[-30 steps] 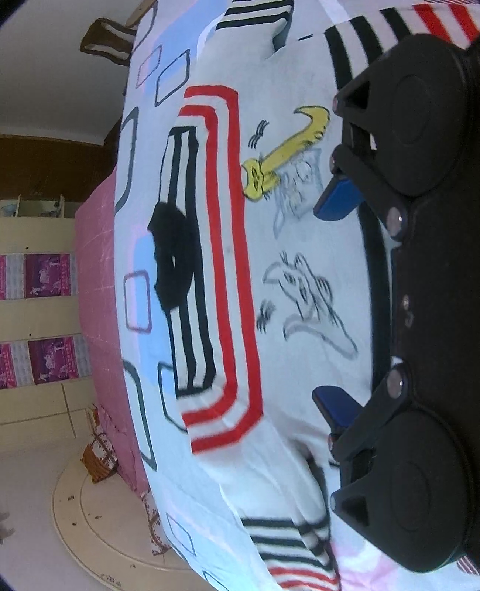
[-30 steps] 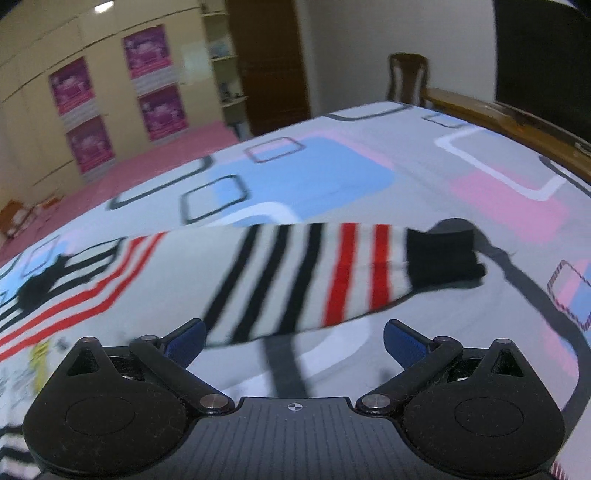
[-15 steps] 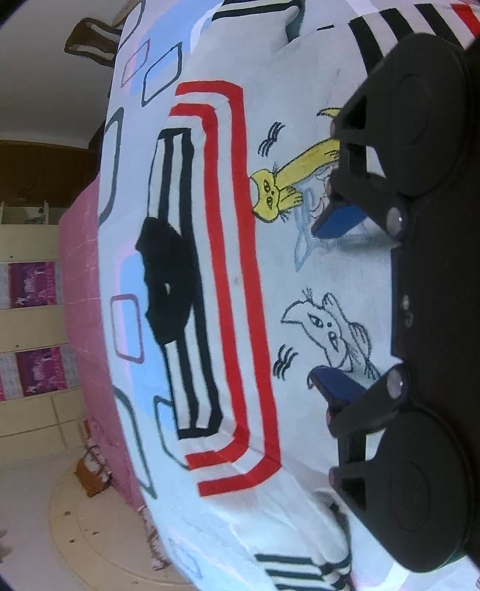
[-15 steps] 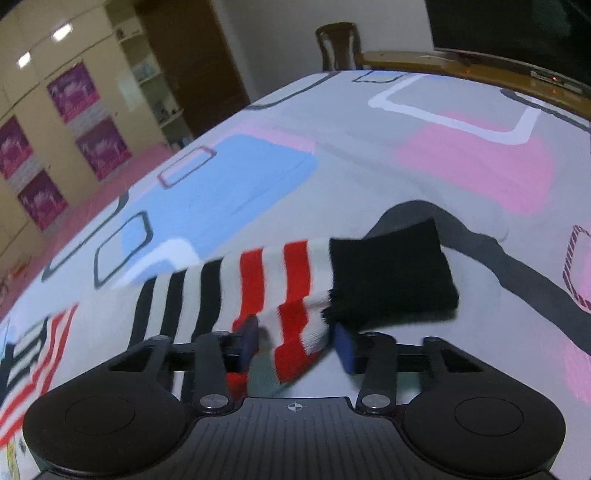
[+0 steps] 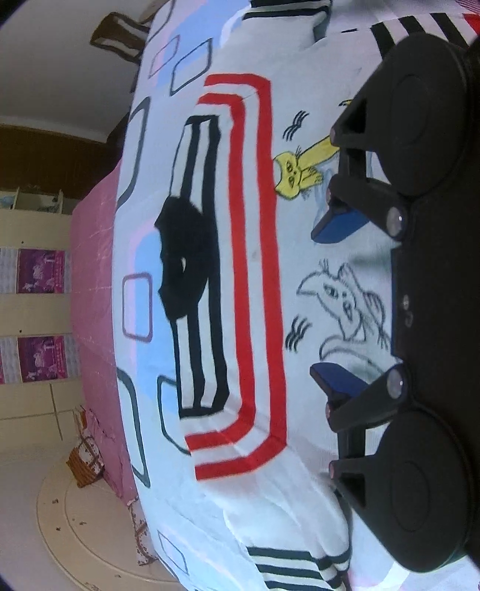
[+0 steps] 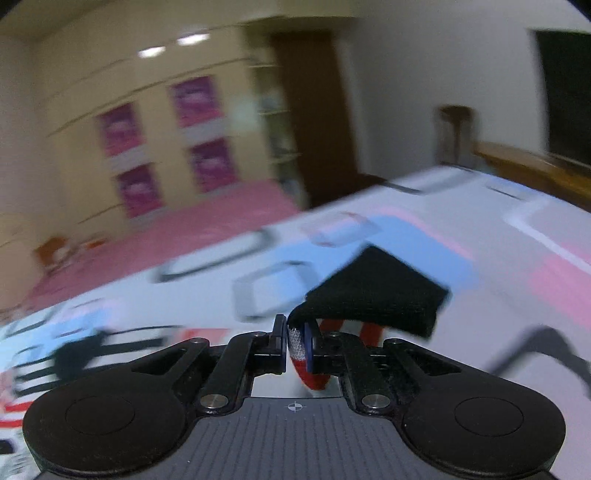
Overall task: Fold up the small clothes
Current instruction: 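Carry the sleeve across the sweater body toward the left gripper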
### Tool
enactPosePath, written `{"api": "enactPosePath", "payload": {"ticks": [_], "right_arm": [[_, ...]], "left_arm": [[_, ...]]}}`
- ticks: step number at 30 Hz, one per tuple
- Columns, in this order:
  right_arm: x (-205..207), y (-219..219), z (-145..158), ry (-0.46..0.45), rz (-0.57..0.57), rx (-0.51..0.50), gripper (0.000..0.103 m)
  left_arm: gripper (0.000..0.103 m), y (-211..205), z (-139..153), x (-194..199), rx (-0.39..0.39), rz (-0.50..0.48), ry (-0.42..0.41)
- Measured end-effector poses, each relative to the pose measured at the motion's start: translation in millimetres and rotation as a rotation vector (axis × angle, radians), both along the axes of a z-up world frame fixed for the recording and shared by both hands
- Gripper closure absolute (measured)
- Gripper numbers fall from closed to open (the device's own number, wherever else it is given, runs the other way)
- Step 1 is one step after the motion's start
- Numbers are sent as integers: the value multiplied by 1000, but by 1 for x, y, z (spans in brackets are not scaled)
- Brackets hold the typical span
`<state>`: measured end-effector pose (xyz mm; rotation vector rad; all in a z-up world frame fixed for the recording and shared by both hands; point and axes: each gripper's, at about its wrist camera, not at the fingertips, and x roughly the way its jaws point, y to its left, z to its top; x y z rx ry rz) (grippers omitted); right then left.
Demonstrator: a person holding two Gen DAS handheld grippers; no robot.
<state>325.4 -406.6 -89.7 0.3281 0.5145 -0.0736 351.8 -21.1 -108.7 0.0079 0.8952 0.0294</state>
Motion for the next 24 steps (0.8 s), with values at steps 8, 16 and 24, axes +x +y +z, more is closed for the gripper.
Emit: {"api": "enactPosePath", "payload": {"ticks": [8,16,24], "right_arm": [[18,154,4,6,322,32,94],[27,252,-47,183,525,65,94],[10,246,-43,182,494,-10,56]], "left_arm": [[28,49,4,-2,-59,45,-21],[25,81,3,0,-126,30,5],[18,58,-7,17,-285,-83,68]]}}
